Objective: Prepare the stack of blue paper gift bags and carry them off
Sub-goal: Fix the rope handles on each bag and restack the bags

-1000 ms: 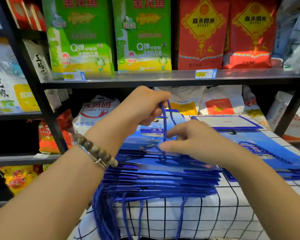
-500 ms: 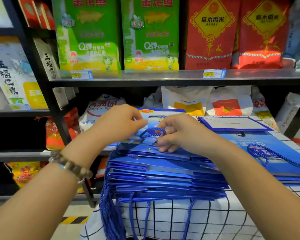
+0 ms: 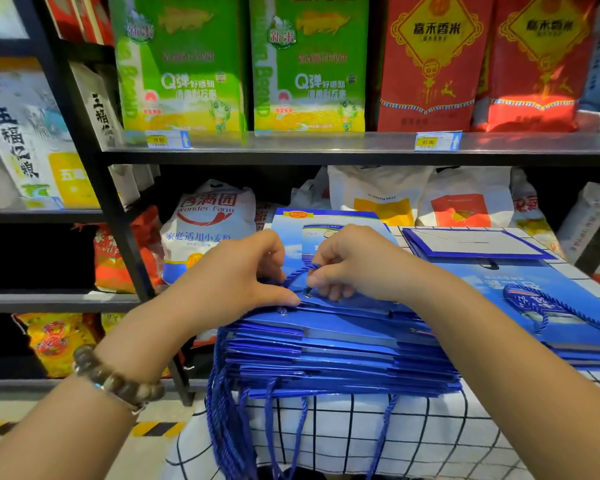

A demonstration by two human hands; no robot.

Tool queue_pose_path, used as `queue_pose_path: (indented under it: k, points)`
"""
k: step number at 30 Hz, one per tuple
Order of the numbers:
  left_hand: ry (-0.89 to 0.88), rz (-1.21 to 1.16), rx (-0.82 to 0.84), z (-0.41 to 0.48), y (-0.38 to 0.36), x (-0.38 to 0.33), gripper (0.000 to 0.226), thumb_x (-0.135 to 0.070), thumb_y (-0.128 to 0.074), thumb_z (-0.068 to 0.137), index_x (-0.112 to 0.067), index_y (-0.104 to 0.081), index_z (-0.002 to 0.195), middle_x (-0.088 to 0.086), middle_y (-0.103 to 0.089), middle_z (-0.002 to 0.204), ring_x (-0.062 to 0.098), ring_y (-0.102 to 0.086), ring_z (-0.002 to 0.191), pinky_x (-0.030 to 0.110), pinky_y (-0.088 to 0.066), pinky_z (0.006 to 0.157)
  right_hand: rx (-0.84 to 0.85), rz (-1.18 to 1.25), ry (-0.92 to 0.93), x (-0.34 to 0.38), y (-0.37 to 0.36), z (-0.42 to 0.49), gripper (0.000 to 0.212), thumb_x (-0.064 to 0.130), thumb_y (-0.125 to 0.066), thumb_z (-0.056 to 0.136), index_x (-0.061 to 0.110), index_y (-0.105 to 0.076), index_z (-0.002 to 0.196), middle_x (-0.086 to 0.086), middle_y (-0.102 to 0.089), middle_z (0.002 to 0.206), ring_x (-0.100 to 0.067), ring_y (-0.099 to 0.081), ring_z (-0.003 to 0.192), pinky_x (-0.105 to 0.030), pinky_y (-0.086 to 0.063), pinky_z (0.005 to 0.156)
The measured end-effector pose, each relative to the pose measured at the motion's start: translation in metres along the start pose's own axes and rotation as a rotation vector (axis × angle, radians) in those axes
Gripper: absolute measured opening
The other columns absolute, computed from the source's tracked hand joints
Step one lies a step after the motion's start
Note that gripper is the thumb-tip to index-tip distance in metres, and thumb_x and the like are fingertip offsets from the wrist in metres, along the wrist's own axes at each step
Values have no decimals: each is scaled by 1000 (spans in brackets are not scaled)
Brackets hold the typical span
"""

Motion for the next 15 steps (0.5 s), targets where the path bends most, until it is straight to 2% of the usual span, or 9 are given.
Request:
queue_pose_path:
  k: [3,7,10,15]
  points:
    - [6,2,-2,-1,0,0,44,-35,-81,62,-29,-40,75,-17,-67,78,-3,-64,80,22,-50,74,42,-38,-2,0,-2,1,18,15,-65,85,-2,-66,81,-1,-65,64,0,-59,49,-15,-51,54]
    - [0,-7,11,0,1,-1,40,-35,-81,61,-28,-44,75,-17,-68,77,0,-65,79,31,-53,79,78,-61,-4,0,-2,1,17,15,-64,86,-1,-64,80,-6,-66,69,-5,-61,55,-17,-52,57]
    - [5,-1,22,1,1,-1,38,-39,-80,62,-32,-46,78,-17,-68,78,2,-65,80,33,-52,81,86,-48,-17,0,-3,2,19,15,-63,86,-3,-65,84,-9,-66,72,-8,-60,56,-15,-51,56]
    - [-25,42,-28,5,2,0,29,-35,-75,72,-37,-46,77,-14,-68,76,4,-64,76,37,-52,78,110,-48,-46,-3,-6,4,16,17,-65,85,9,-62,72,-1,-62,63,-6,-58,51,-18,-51,56]
Point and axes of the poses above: each hand's wrist, its own z-axis towards the middle knuckle, its own y-axis out of the back of the hand, x = y × z, the point moved 6 cm from there along z, towards the middle knuckle
